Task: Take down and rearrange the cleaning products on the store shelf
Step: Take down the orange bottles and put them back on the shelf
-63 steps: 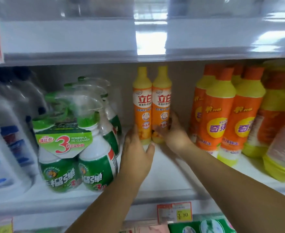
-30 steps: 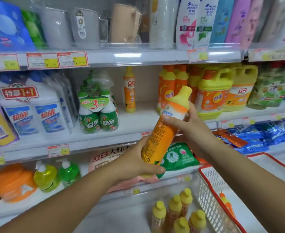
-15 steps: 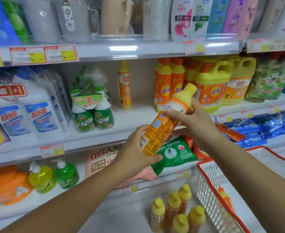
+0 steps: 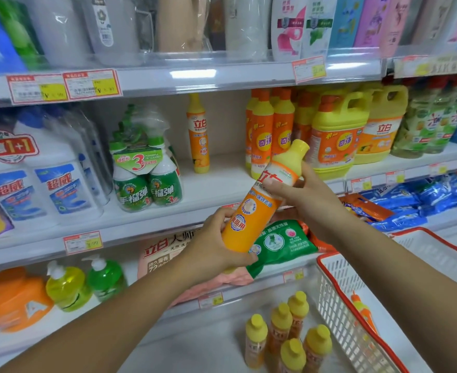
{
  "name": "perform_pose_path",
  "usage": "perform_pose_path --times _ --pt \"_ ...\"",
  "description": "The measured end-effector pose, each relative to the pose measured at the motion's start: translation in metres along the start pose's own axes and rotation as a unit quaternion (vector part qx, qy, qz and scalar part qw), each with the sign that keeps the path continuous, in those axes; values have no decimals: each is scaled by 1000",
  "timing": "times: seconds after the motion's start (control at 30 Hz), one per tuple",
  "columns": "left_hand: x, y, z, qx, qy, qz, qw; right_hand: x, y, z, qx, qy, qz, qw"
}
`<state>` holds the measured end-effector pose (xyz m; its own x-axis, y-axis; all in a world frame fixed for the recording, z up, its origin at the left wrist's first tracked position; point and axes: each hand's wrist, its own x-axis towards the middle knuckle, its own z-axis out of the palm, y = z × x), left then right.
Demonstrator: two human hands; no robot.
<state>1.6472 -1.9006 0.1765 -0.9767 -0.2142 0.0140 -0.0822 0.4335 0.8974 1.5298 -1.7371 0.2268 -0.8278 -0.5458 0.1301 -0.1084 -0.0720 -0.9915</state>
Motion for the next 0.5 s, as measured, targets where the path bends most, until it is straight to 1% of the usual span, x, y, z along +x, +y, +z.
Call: perform_pose_path --times 0.07,0.17,0.23,0.4,0.5 --pt "1 1 -2 -22 -22 -19 999 0 0 -1 32 -6 -1 999" --pt "1 1 -7 -95 -86 -57 990 2 0 -6 82 -24 2 996" --pt "2 0 -8 -95 -101 -60 988 2 -1 -8 110 -46 3 993" --pt "-1 -4 -4 -115 -49 -25 992 -1 -3 -7 145 -119 -7 982" --pt "-2 -4 1 -135 -29 -7 990 -4 -6 -5 97 -146 11 985"
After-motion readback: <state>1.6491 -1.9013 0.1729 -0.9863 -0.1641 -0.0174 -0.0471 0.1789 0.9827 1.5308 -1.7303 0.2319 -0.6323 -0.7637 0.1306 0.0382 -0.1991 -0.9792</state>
